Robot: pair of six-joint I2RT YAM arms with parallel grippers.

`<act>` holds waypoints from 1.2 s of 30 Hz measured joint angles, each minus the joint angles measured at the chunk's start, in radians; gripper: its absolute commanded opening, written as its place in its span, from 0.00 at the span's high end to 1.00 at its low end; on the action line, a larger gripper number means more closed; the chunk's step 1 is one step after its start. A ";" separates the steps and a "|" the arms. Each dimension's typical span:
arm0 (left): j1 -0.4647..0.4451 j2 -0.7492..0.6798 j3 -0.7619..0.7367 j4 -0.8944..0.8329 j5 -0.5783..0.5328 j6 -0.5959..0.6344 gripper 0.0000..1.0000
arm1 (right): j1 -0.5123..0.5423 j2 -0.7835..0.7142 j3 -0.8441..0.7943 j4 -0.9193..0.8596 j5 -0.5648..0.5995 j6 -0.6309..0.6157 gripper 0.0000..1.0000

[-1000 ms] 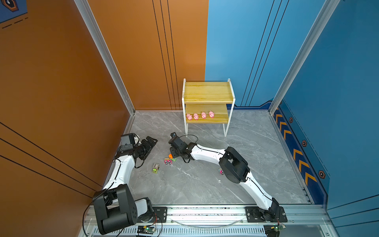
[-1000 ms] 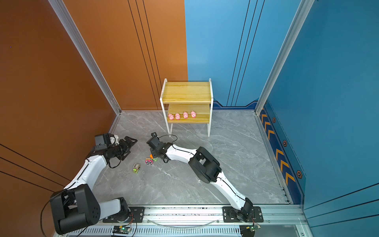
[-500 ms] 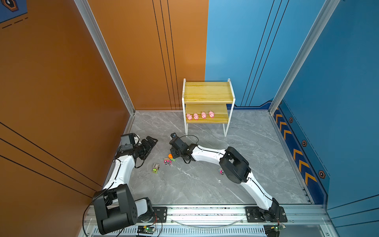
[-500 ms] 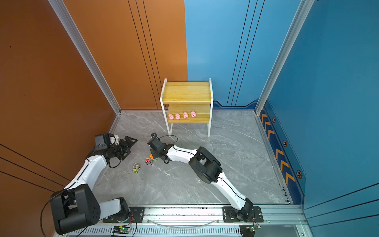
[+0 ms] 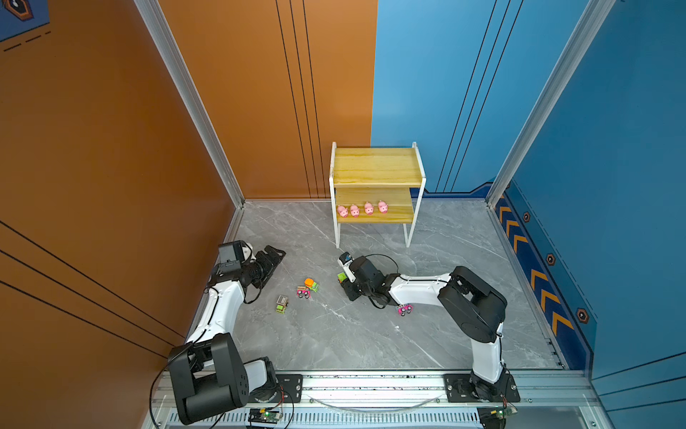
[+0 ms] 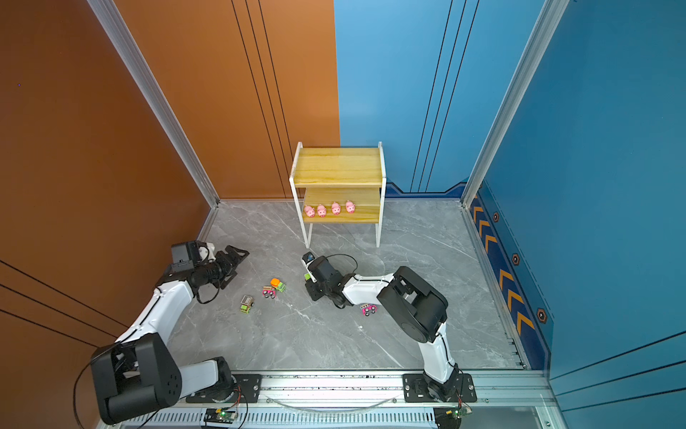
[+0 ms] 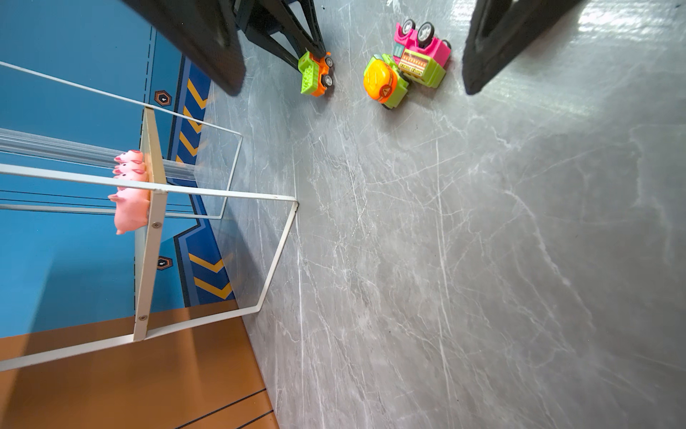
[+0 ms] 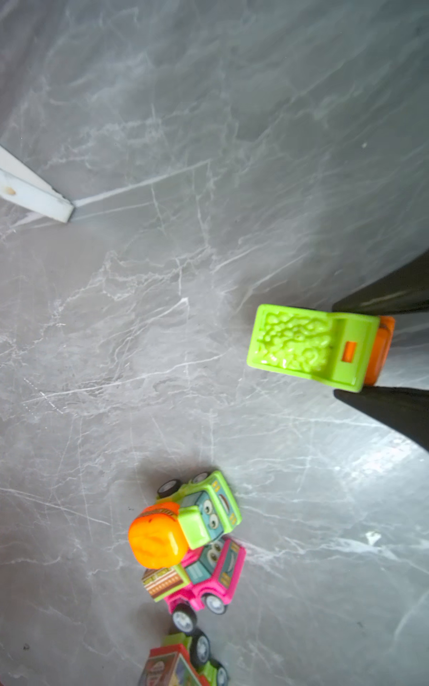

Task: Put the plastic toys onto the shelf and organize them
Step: 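Close the right gripper on the dump truck's green bed and lift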

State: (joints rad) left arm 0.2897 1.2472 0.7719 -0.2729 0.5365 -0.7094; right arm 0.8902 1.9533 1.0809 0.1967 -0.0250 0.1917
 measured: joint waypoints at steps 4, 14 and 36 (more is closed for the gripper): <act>0.000 0.000 -0.001 0.008 0.000 0.000 0.08 | -0.002 -0.024 -0.080 0.080 -0.026 -0.044 0.66; 0.000 0.000 -0.006 0.015 0.000 0.000 0.08 | -0.002 -0.089 -0.188 0.167 -0.021 -0.084 0.49; 0.000 0.000 -0.006 0.015 0.000 0.000 0.08 | 0.066 -0.068 -0.281 0.485 0.171 0.061 0.43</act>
State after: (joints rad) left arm 0.2897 1.2472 0.7662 -0.2577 0.5365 -0.7094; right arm 0.9558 1.8858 0.8001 0.6819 0.1459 0.2527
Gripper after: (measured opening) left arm 0.925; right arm 0.570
